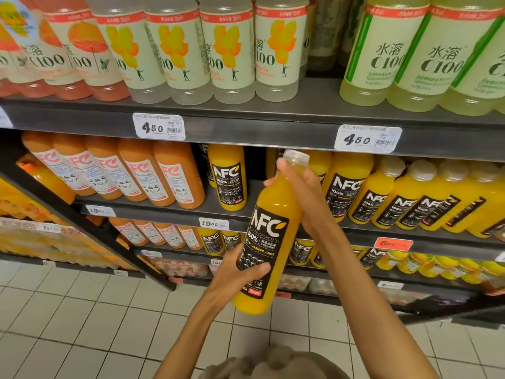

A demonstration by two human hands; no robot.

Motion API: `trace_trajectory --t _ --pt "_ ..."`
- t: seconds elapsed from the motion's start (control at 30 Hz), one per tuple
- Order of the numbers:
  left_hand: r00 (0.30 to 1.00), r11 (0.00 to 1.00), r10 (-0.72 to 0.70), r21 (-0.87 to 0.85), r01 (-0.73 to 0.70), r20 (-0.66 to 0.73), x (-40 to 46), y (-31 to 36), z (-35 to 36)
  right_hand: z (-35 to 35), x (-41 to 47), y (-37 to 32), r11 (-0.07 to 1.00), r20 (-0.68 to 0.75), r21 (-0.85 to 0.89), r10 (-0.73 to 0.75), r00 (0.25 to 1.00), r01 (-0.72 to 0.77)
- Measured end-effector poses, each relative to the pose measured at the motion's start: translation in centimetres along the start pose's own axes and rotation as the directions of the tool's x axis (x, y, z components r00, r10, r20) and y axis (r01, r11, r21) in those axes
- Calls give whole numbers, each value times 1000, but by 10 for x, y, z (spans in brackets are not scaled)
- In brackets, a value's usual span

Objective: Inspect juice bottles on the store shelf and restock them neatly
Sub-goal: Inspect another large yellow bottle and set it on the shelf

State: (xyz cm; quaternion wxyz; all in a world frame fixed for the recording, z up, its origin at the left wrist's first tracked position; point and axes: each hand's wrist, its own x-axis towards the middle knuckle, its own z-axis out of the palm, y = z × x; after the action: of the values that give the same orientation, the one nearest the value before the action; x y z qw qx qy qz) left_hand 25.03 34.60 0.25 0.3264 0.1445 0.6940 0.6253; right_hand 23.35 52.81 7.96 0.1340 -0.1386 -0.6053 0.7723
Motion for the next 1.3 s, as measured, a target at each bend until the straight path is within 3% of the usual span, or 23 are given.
trace_trajectory --t 0.1,0.3,0.47,0.57,0.67,0.8,0.9,1.07,1.23,1.3 --pt "994 980 -103 -167 109 45 -12 3 3 -7 -7 8 973 138 178 127 982 -150" --pt "960 828 -208 -489 275 186 -18 2 4 3 -17 14 961 -3 190 205 979 -201" --pt "909 787 -276 -469 400 312 -22 12 -9 -5 -28 24 902 -76 333 314 946 -273" --pt "890 772 -283 -465 433 359 -27 18 -14 -16 -35 31 860 -16 416 333 943 -296" --pt "875 682 -277 -560 471 398 -27 26 -12 -14 -40 40 809 27 527 291 956 -261" --pt "768 586 -237 -542 602 595 -26 31 -8 -2 -42 49 664 131 702 237 963 -259" --pt "727 594 -209 -506 626 654 -24 23 -12 -3 -45 42 709 77 670 227 971 -220" --pt "881 764 -281 -466 445 380 -18 6 -20 -5 -49 28 865 -138 462 287 948 -195" --pt "863 723 -248 -509 468 441 -22 5 -16 -8 -53 27 876 -150 418 328 933 -241" --pt "818 646 -235 -544 535 525 -22 7 -15 -11 -53 29 869 -107 426 325 940 -252"
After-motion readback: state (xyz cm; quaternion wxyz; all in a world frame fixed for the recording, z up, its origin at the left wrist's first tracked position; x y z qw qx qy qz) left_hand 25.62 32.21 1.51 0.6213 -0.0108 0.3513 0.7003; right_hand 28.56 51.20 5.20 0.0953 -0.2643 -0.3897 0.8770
